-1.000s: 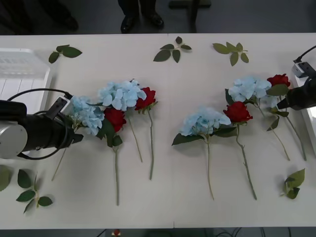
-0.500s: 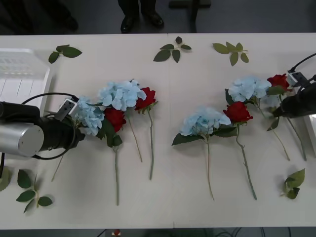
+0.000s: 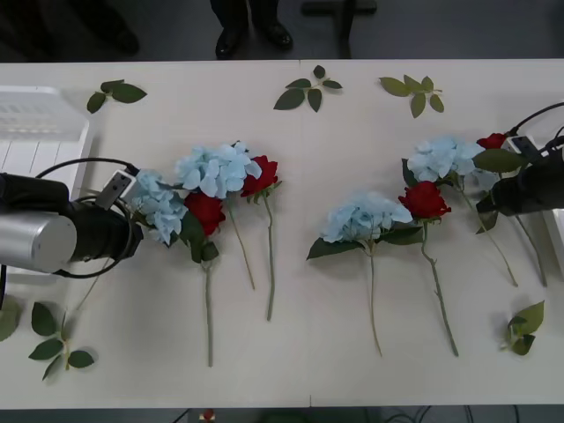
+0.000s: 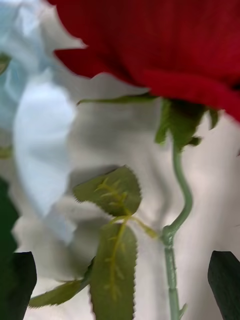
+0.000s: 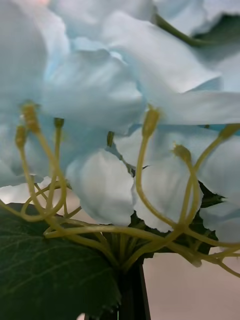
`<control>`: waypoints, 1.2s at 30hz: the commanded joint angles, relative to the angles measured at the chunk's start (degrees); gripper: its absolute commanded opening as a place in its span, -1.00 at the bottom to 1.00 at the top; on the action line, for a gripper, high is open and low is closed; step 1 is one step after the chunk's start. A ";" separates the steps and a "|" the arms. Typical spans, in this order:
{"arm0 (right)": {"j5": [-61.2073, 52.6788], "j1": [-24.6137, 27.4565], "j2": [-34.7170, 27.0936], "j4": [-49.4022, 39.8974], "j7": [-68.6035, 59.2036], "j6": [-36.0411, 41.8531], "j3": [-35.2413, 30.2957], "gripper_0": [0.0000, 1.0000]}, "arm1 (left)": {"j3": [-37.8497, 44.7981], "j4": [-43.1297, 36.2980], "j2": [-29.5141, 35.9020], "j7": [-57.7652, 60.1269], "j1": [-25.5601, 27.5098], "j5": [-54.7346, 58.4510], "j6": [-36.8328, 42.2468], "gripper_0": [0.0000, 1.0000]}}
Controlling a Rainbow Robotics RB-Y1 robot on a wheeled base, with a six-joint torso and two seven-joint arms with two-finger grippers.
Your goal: Place the red flowers into the right box and the blue flowers into the left box. If a person shows an open palm, hand one flower to the person first, then continue sorting.
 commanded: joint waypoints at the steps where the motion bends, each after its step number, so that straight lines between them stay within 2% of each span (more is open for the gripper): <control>1: 0.87 -1.19 0.51 1.27 1.37 -1.55 0.17 1.00 | 5.85 -3.94 0.65 -1.48 -6.48 0.85 6.86 -1.00; 6: 1.31 -1.19 0.95 2.24 1.20 -3.13 0.88 1.00 | 12.26 -5.61 1.09 -0.25 -12.46 1.29 13.10 -1.00; 10: 1.13 -1.19 0.95 2.68 0.67 -5.24 3.34 1.00 | 18.33 -5.44 2.23 3.27 -16.68 0.06 14.33 -1.00; 14: 0.87 -1.19 1.21 3.56 0.32 -6.29 4.30 1.00 | 24.22 -4.03 6.54 5.55 -17.21 0.24 14.33 -1.00; 21: 0.87 -1.19 2.18 4.17 0.23 -6.29 4.30 1.00 | 32.92 4.85 14.89 5.11 -12.99 0.94 11.96 -1.00; 22: 0.87 -1.19 2.27 4.17 0.23 -6.21 4.30 0.69 | 33.27 6.43 15.68 5.02 -12.46 1.03 11.26 -1.00; 24: 0.78 -1.19 2.53 4.17 0.23 -5.94 4.30 -0.58 | 33.97 10.91 16.82 5.02 -11.76 0.50 9.15 -1.00; 25: 0.69 -1.19 2.53 4.17 0.23 -5.77 4.30 -0.78 | 34.59 13.37 17.00 4.94 -11.67 0.15 8.18 -1.00; 27: 0.43 -1.19 2.62 4.08 0.23 -5.59 4.30 -0.99 | 35.82 16.80 17.09 4.76 -11.67 -0.38 6.07 -1.00; 30: 0.17 -1.19 2.62 4.08 0.50 -5.59 4.30 -1.00 | 36.35 22.34 17.00 4.23 -11.76 -1.78 2.03 -1.00; 36: 0.08 -1.19 2.36 2.76 0.85 -5.06 4.13 -1.00 | 34.68 26.55 17.00 4.41 -12.02 -5.12 -1.75 -1.00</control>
